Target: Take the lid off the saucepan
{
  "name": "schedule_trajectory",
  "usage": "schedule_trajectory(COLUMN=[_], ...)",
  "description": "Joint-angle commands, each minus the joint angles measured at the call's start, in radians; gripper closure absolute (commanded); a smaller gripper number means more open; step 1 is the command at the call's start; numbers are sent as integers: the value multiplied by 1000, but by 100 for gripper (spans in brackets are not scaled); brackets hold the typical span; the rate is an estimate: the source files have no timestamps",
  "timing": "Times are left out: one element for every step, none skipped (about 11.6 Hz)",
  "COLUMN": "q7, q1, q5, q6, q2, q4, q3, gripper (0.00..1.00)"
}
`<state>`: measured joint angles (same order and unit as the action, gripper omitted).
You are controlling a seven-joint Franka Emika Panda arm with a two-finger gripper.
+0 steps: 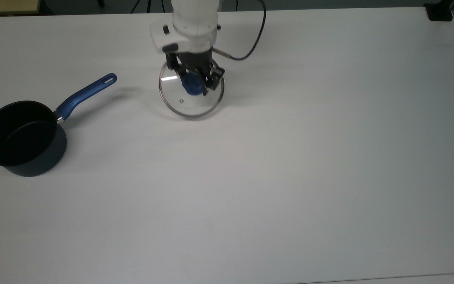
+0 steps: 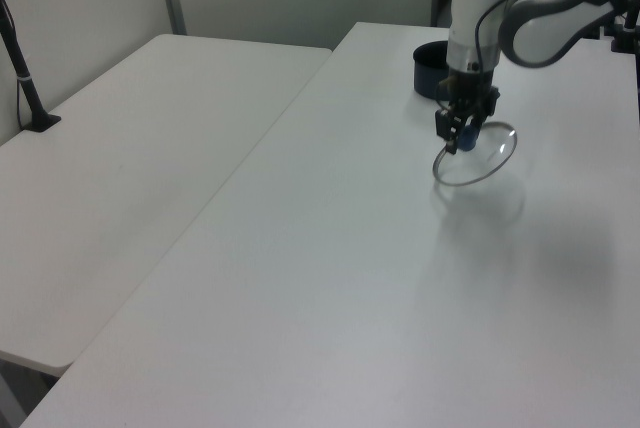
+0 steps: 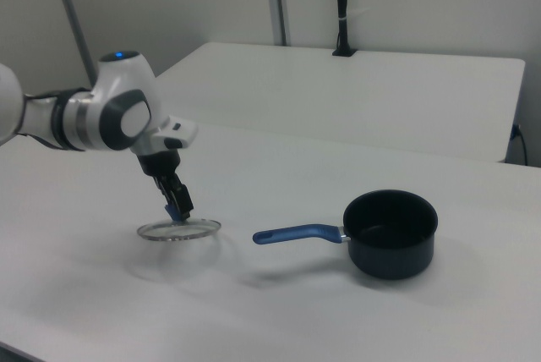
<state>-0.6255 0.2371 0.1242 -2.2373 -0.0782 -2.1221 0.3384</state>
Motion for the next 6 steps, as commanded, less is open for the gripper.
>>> schedule_trajectory(q7=[-19, -20, -20, -19, -19, -19], q1=[8, 8, 8, 11, 13, 11], q5=[53, 83, 91, 91, 91, 91], q6=[-73, -123, -148, -142, -128, -101], q2=[-52, -58, -64, -63, -63, -64], q4=[-16, -47, -65, -65, -61, -61], q3=[7, 7, 7, 7, 7, 7], gripper=[70, 66, 51, 12, 0, 0])
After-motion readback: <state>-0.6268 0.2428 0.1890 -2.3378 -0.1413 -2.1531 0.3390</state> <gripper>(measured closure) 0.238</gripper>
